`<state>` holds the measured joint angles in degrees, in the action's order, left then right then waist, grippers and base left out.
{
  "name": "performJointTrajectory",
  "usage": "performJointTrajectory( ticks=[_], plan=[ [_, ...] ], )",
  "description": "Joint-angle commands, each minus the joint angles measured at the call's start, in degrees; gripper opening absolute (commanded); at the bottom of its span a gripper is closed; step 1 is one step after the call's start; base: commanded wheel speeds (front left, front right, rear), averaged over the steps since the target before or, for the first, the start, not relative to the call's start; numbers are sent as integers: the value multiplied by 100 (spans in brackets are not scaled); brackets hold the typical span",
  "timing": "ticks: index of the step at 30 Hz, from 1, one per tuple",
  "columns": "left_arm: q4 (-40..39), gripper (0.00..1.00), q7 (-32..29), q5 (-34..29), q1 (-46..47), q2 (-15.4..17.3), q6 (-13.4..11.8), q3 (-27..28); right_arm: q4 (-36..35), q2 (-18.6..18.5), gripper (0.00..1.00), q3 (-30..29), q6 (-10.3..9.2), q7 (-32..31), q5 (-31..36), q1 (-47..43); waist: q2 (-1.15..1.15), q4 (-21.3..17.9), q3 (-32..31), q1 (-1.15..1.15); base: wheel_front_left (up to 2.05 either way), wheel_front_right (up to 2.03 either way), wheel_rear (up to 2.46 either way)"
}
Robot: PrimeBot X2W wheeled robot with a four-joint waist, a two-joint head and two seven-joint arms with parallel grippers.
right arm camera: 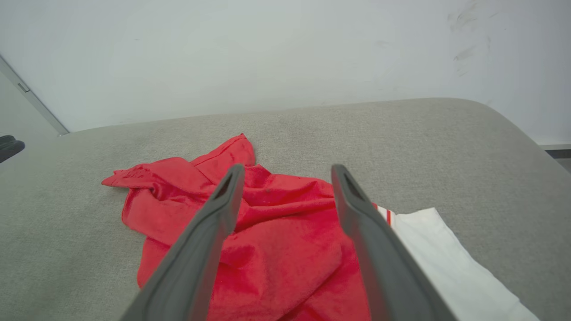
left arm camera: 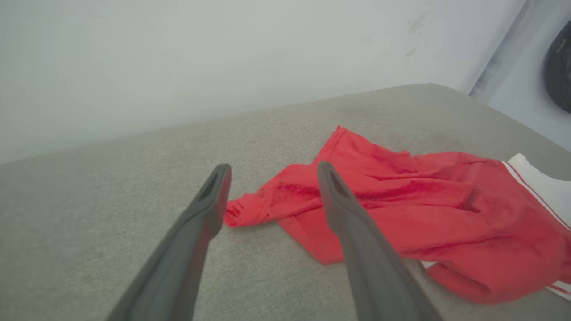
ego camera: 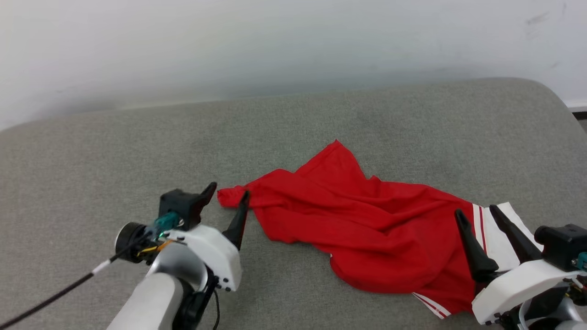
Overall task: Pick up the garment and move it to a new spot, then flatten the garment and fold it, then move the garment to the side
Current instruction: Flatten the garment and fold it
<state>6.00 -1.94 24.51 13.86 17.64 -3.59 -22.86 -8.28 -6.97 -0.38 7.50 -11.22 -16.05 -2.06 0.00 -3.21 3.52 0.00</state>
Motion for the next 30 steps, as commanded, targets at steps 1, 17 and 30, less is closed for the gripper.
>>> performJointTrajectory(
  ticks=[1, 17, 30],
  plan=[
    [86, 100, -254, 21, 260, -50, 99, -123, -62, 30, 100, 15, -2, -12, 0, 114, 0, -148, 230, 0, 0, 0, 0],
    [1294, 100, -3300, 448, 1365, -14, 780, -1058, 107, 183, 100, 121, -2, 138, -147, 380, 0, -584, 1075, 0, 0, 0, 0],
    [1558, 0, -4208, 566, 1352, 164, 918, -1463, 325, 290, 100, 216, -2, 143, -373, 378, 0, -587, 915, 0, 0, 0, 0]
  ],
)
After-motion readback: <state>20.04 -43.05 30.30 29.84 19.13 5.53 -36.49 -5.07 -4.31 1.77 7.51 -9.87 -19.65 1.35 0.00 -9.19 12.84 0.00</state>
